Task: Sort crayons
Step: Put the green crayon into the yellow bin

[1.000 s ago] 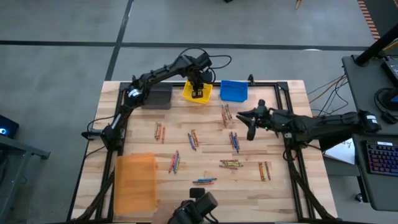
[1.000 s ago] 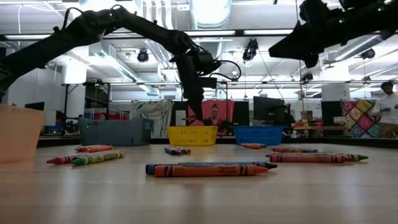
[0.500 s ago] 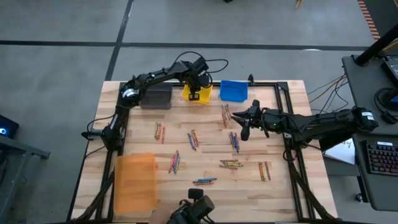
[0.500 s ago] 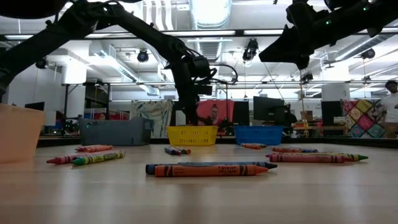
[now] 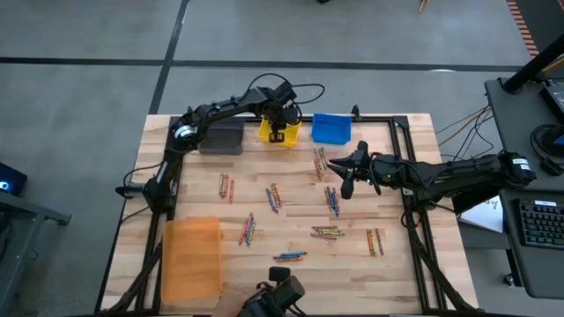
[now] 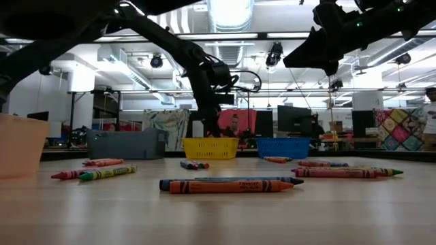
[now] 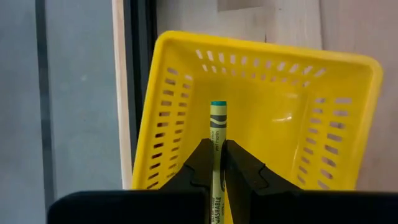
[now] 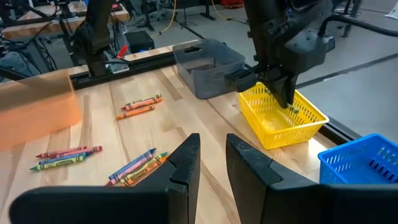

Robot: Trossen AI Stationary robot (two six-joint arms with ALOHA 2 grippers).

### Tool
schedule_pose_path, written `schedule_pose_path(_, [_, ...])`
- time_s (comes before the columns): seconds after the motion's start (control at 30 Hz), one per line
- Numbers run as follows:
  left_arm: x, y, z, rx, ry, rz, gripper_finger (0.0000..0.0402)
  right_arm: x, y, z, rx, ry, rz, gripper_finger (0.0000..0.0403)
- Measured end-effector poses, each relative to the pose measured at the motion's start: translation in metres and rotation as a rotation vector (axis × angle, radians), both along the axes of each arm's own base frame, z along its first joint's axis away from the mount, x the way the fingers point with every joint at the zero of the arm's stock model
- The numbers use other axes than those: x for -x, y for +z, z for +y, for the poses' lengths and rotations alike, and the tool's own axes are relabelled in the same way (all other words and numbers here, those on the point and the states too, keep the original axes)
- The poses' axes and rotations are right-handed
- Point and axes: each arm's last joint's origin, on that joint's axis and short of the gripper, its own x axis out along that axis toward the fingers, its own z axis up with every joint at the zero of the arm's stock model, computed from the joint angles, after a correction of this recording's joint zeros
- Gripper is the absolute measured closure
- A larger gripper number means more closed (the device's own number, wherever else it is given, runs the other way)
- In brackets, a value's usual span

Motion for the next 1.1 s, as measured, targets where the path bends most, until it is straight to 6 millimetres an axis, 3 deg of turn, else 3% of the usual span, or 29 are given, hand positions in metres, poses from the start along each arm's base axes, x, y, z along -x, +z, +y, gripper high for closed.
schedule_pose_path(1.1, [0.003,-0.025,-0.001,0.024,-0.054,0.072,0.0402,0.0,0.0,0.0,0.006,0.002,0.005,0.0335])
